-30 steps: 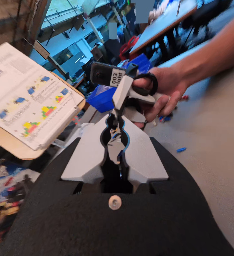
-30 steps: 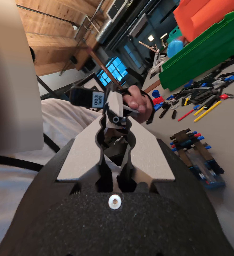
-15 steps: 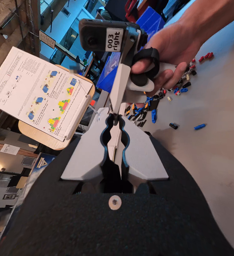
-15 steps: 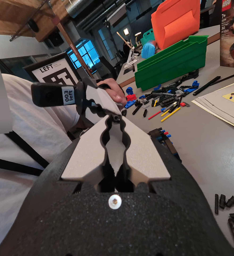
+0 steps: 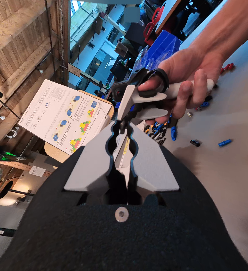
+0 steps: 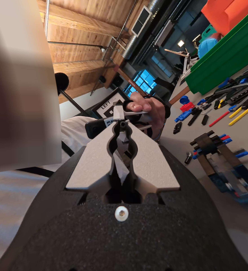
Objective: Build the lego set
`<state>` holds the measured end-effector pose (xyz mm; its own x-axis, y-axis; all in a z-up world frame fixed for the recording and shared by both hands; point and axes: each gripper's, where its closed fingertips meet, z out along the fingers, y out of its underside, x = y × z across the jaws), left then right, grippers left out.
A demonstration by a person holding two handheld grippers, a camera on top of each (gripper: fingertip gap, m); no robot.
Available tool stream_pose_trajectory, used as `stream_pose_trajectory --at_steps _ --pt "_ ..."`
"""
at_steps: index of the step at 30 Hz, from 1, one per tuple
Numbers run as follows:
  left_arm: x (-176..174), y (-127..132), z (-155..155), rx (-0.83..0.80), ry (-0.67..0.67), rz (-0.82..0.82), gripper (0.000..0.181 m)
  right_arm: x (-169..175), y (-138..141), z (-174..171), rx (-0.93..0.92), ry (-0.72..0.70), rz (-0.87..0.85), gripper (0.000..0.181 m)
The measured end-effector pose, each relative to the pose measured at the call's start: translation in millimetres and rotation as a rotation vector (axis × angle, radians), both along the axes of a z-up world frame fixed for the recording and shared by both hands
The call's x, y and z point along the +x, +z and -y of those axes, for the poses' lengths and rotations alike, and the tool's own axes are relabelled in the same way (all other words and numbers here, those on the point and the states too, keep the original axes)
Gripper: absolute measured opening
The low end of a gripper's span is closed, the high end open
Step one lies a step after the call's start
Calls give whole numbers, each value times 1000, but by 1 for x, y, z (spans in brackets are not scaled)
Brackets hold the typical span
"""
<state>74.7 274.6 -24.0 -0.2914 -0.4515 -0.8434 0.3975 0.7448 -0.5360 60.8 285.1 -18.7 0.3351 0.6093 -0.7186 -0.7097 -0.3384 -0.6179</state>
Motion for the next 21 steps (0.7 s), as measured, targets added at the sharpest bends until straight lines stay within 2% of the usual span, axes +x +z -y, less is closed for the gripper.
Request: stream_pose_trajectory --at_steps 6,8,10,13,16,19,21 --pt "3 -5 -3 -63 -21 -70 6 4 -4 -3 -18 -48 62 7" --pt "5 -6 -4 -131 -44 -121 6 10 -5 -3 -33 -72 104 24" --pt "6 -3 -8 -212 -70 -171 6 26 3 2 -12 -138 159 23" --pt "8 6 -13 -362 -152 -284 6 48 9 12 -61 -295 455 19" --pt "12 16 -18 -522 -228 -428 6 41 -28 27 -330 -393 805 20" --pt "11 13 -22 -626 -293 -535 6 2 -91 42 -561 -382 929 19" --pt "11 5 -25 -653 -306 -547 6 -17 -126 49 -676 -408 964 20"
